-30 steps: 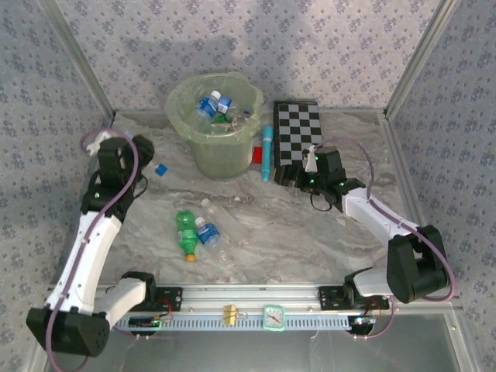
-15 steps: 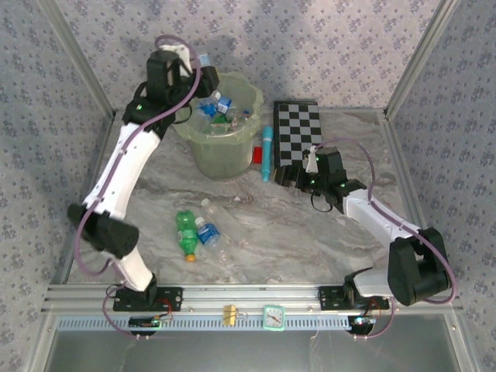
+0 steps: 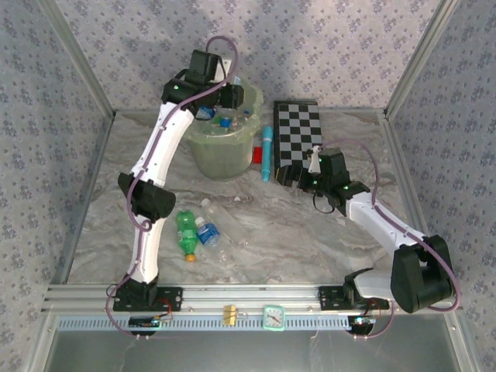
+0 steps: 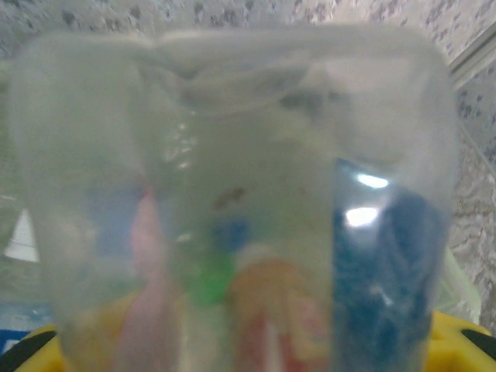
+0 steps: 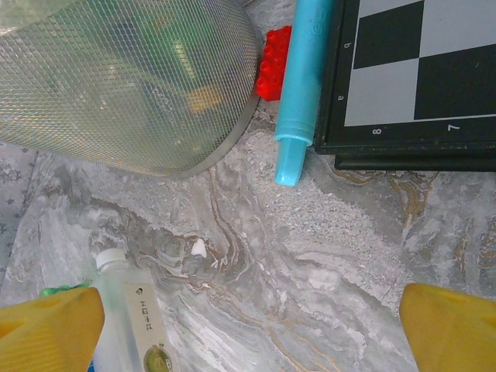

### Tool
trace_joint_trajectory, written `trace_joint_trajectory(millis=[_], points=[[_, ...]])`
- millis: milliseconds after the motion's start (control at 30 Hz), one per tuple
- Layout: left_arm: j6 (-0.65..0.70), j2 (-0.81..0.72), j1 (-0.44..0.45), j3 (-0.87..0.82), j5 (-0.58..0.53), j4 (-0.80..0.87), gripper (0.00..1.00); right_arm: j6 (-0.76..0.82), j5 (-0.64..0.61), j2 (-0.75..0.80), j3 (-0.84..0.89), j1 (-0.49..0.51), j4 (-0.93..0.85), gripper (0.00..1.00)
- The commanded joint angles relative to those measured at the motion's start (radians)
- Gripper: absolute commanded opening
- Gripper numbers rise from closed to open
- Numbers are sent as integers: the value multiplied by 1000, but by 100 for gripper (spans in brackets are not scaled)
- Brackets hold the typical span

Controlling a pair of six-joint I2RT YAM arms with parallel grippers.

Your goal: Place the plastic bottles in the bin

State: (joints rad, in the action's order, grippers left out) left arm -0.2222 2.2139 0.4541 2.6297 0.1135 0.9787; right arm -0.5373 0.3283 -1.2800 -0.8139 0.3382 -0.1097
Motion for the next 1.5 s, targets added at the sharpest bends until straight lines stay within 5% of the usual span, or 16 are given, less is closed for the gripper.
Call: trace_joint_trajectory(millis=[0, 100, 267, 400, 600, 900, 1200, 1467], points=[[36, -16, 13, -3, 10, 36, 50, 3, -9, 19, 14, -7, -18, 100], [29, -16, 14, -13, -2, 38, 55, -1, -7, 16, 14, -5, -13, 100], [-3, -42, 15, -12, -12, 16, 78, 7, -1, 15, 8, 8, -15, 100], [-27, -118, 15, -70, -15, -39, 81, 13, 0, 6, 0, 31, -3, 100], [-75, -437, 15, -574, -28, -398, 85, 34, -2, -54, -48, 94, -1, 100], [-133, -877, 15, -1235, -214, -762, 98, 69, 3, -181, -151, 212, -28, 100], [-300, -1157, 9, -1705, -305, -891, 100, 158, 18, -280, -216, 386, -137, 93], [-537, -1363, 9, -1976, -346, -837, 100, 300, -130, -399, -304, 553, -298, 89]])
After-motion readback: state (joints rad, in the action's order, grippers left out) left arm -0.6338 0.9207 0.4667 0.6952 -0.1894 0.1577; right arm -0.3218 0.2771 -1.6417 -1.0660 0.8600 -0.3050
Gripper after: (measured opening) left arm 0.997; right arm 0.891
